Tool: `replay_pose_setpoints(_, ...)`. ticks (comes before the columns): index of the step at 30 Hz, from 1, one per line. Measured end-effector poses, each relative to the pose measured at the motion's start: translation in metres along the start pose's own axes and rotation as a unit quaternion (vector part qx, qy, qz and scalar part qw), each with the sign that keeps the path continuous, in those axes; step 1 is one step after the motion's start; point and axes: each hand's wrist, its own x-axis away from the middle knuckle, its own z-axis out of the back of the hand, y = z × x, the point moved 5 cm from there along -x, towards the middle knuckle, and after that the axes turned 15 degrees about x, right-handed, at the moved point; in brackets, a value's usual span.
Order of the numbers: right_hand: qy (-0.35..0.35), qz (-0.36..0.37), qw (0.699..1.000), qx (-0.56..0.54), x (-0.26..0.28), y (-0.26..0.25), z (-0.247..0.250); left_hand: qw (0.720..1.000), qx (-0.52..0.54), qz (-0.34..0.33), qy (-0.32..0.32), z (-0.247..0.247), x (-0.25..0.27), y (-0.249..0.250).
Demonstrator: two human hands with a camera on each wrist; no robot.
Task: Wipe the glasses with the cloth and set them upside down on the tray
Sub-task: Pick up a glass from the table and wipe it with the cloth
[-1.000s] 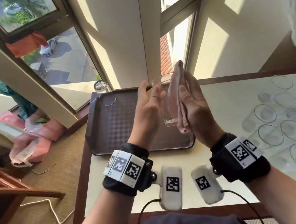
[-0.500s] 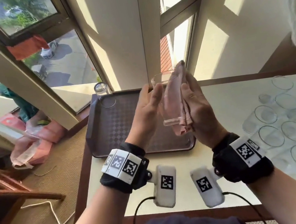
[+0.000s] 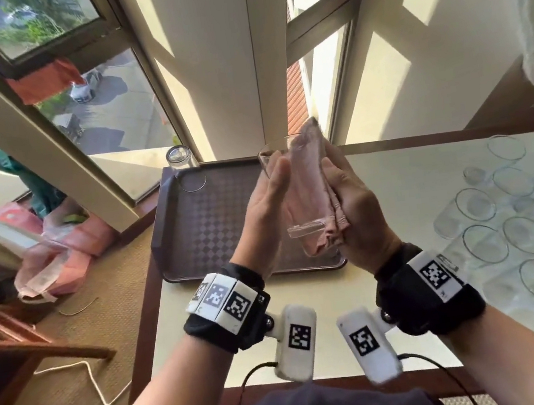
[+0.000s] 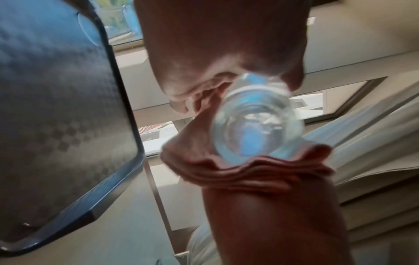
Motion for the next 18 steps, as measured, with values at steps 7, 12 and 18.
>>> replay_pose_setpoints(7,0.060,0.075,0.979,0.177,-0.006,-0.001,-0.009,0.992,-0.075,-0.024,0.094,-0.007,0.000,0.004)
replay_pose_setpoints(12,-0.020,-0.009,0.999,-0.045,0.002,-0.005,-0.006,1.000,-0.023,0.011,0.011,-0.004,0.006,0.007)
replay_pose_setpoints(18,0.073,0.079,0.986,0.125,-0.003,-0.007,-0.006,0.998,-0.046,-0.001,0.050,-0.003,0.006,0.007)
